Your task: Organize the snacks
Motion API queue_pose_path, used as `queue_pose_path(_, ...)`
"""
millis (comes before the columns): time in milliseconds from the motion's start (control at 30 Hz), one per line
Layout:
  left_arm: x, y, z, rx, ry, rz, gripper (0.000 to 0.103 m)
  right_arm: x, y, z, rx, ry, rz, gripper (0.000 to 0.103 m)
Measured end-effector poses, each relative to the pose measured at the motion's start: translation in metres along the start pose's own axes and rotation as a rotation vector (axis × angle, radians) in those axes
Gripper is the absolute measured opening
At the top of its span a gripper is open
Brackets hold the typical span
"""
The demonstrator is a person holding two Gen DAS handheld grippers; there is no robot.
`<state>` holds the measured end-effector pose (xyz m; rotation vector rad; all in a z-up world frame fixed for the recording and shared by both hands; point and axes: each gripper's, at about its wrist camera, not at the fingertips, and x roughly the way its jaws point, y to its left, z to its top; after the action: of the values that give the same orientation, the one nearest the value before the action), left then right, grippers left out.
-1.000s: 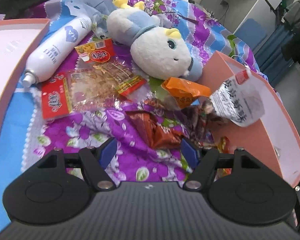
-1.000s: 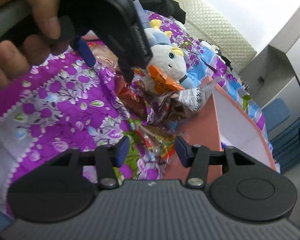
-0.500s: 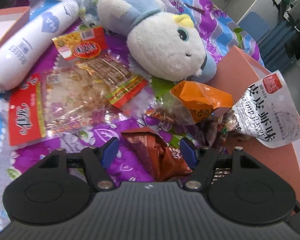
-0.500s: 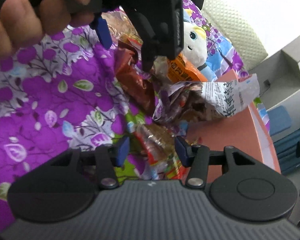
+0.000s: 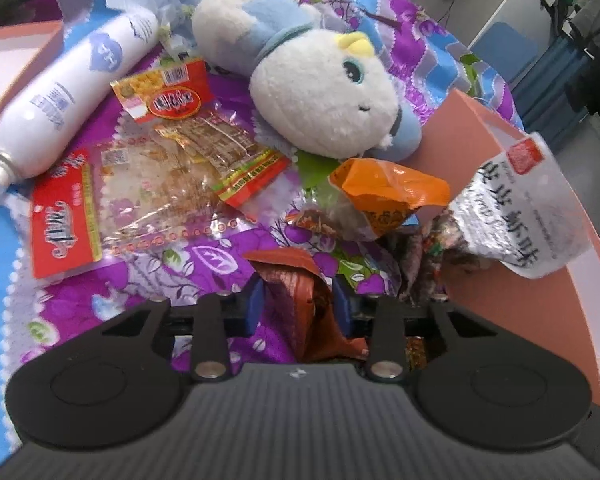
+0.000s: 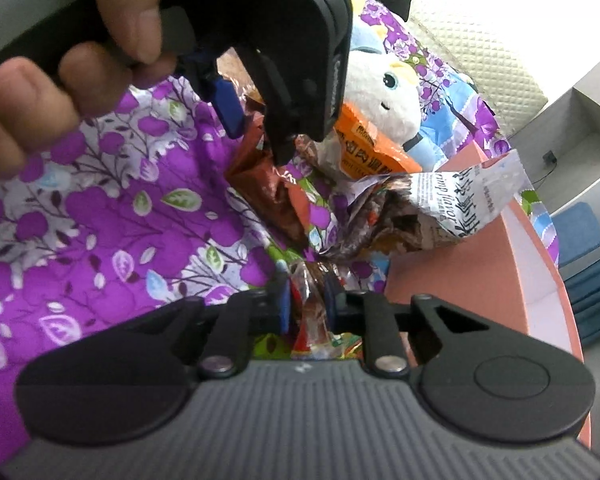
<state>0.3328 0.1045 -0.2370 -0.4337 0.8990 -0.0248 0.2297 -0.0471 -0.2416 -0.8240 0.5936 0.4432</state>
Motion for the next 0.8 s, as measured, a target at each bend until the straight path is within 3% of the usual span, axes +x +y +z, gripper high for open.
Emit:
queue_pose_path(400, -0.086, 0.023, -0.052, -0.108, -0.060, 0.051, 0.039, -0.064, 0.013, -0.018, 0.038, -0.050, 0.049, 0.017)
queue_pose_path(800, -0.136, 0.043, -0.114, -0.162, -0.072, 0.124, 0.039, -0.100, 0.025, -0.043, 0.084, -0.090, 0.113, 0.016)
